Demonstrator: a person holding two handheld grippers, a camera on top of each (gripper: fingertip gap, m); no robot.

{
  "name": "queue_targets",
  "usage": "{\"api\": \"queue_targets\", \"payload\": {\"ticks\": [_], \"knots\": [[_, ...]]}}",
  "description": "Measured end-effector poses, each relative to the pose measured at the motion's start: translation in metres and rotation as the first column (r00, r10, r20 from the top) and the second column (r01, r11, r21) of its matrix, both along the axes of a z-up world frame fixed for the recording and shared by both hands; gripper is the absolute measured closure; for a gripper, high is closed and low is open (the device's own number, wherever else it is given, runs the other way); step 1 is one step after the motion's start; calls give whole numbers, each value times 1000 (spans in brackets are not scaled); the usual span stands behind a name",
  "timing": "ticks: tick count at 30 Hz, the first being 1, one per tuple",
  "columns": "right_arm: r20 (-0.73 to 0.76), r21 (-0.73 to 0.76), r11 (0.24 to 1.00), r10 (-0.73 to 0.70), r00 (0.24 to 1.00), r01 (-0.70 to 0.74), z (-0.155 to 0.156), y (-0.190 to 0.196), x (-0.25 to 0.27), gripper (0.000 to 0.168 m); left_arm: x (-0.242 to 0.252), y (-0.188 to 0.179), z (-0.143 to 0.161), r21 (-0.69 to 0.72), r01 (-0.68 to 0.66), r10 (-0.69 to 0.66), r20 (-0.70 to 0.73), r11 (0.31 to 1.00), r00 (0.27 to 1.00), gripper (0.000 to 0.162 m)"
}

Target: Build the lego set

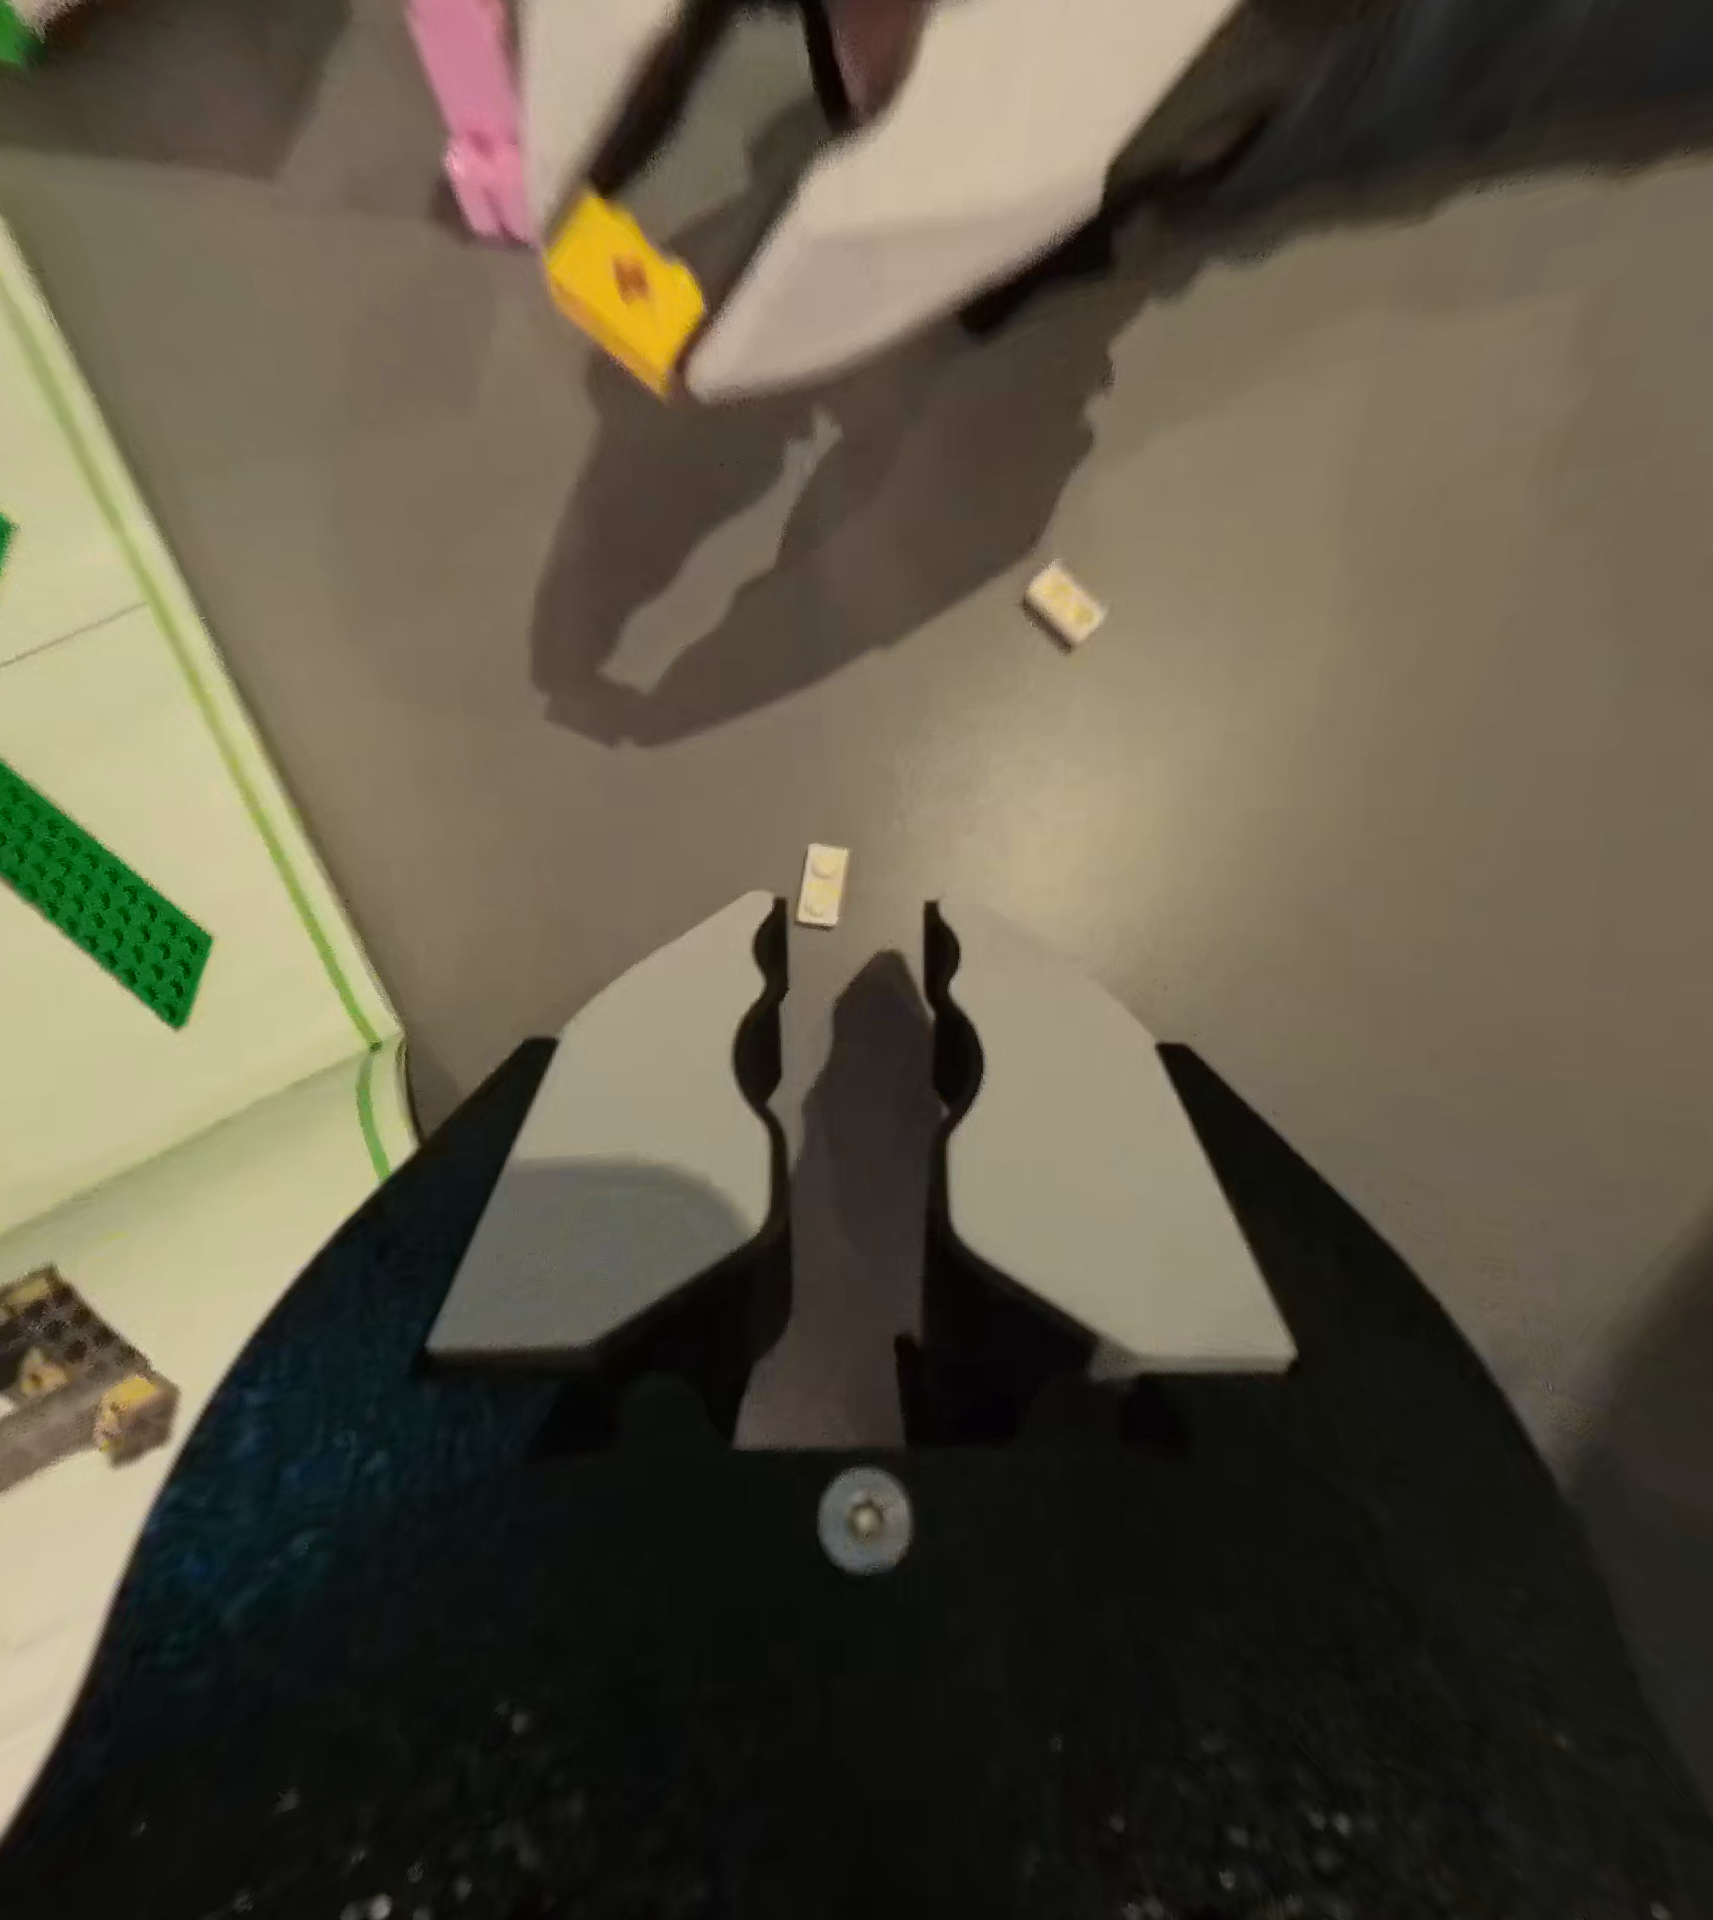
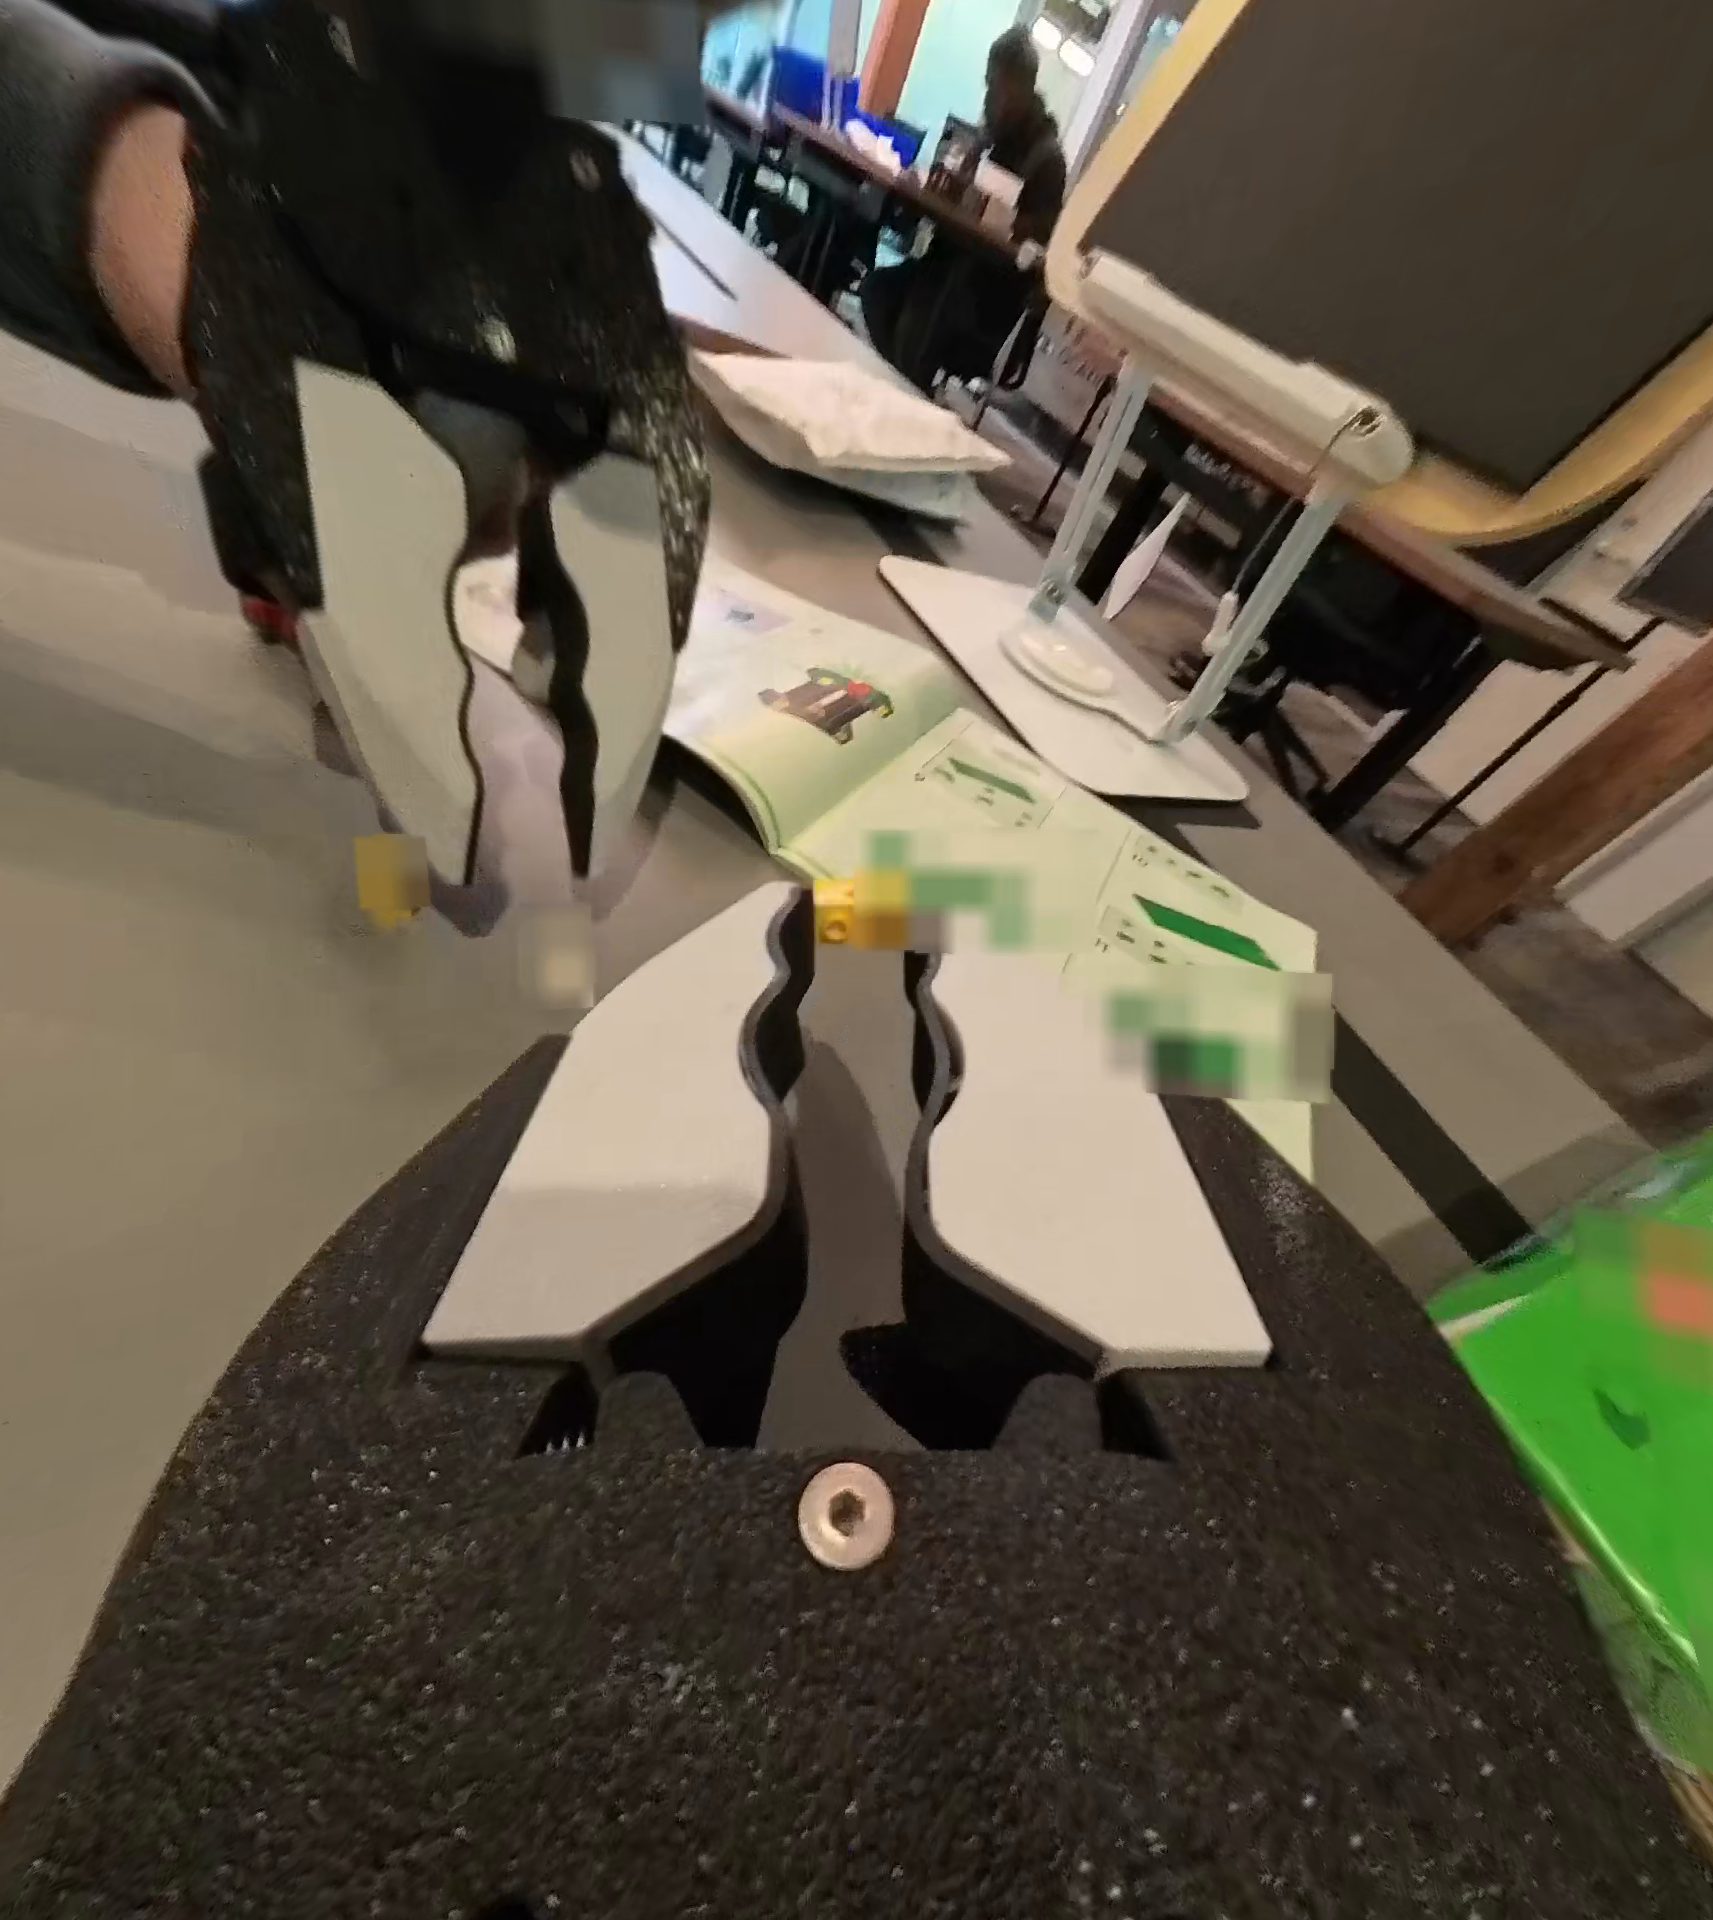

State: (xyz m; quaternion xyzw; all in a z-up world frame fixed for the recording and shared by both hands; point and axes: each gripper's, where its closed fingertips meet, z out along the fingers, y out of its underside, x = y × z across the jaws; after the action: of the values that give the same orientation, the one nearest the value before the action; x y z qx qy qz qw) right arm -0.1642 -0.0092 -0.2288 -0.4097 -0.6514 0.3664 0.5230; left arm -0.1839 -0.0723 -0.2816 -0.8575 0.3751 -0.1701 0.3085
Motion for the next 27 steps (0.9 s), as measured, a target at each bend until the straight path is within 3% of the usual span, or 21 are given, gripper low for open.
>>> {"api": "queue_targets", "payload": {"ticks": [4, 9, 15, 22, 27], "knots": [[-48, 6, 1000, -21, 999, 21, 8, 3, 4, 152, -2, 3, -18, -83, 79, -91, -145, 993, 985, 143], [-63, -33, 999, -24, 998, 22, 10, 6, 4, 152, 3, 9, -22, -94, 103, -119, -187, 990, 975, 154], [-68, -52, 998, -31, 997, 27, 10, 9, 5, 152, 0, 5, -21, -82, 142, -159, -259, 986, 953, 154], [-66, -65, 998, -27, 997, 22, 10, 9, 5, 152, 18, -12, 10, 67, 120, -114, -86, 991, 990, 155], [-53, -43, 999, -22, 998, 20, 8, 6, 4, 152, 44, -49, 0, -53, 215, -217, -23, 975, 976, 155]]}}
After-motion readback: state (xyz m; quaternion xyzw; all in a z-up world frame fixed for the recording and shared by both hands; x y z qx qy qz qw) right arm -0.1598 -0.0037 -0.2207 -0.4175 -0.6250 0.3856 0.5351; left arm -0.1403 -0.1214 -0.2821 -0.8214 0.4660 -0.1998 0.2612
